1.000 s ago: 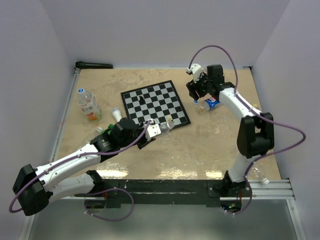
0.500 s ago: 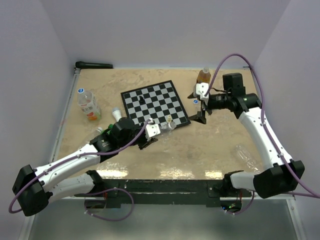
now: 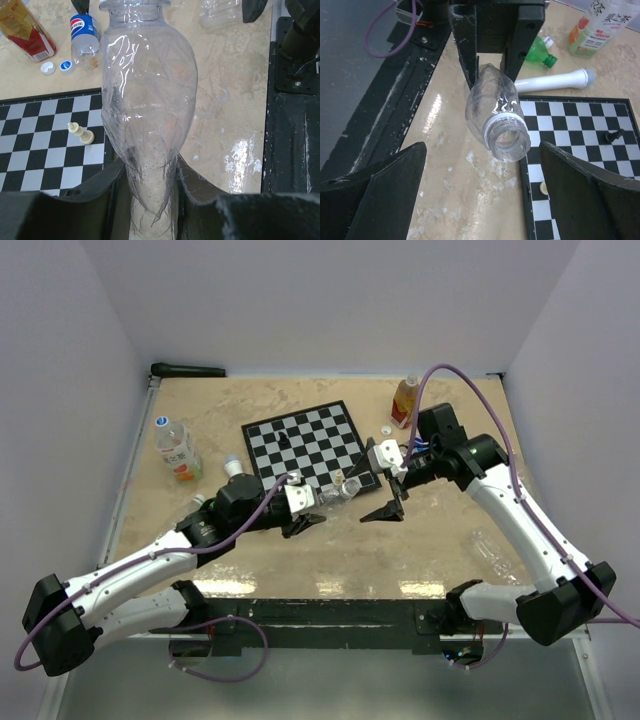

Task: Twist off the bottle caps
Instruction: Place the plastic bottle at the center of the board.

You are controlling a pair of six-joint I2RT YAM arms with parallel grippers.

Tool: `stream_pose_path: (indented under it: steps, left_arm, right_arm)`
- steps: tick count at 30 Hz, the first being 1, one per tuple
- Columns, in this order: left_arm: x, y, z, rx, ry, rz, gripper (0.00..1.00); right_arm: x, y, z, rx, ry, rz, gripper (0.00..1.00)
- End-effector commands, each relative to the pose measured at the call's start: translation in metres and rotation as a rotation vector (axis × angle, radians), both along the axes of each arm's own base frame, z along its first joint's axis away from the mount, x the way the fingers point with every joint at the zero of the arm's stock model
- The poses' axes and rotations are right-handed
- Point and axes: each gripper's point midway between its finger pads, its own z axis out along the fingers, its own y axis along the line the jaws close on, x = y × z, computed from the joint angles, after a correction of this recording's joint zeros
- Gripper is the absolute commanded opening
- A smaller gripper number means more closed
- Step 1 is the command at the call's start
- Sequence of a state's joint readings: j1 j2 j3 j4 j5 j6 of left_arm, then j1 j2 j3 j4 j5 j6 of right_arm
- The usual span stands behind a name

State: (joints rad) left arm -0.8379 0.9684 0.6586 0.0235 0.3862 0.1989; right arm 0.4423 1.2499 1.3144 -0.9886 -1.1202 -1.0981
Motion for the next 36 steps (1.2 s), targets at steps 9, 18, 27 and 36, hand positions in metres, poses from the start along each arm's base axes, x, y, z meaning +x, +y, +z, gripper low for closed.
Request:
stream_pose_path:
  steps: [9,18,27,36]
  left_arm:
    - [-0.006,-0.013,0.024,-0.111,-0.016,-0.077,0.0]
    - [-0.009,-0.013,0.035,-0.155,-0.016,-0.095,0.0]
    - [-0.011,-0.015,0.037,-0.177,-0.006,-0.109,0.0]
    - [-0.009,-0.011,0.045,-0.193,-0.022,-0.093,0.24]
  right_arm:
    - [-0.027,0.022,0.019,0.058,0.069,0.119,0.95]
    - [-0.018,0.034,0.009,0.041,0.144,0.074,0.91]
    - [-0.016,0.041,0.007,0.038,0.179,0.062,0.75]
    - [-0.011,0.041,0.01,0.031,0.161,0.03,0.23]
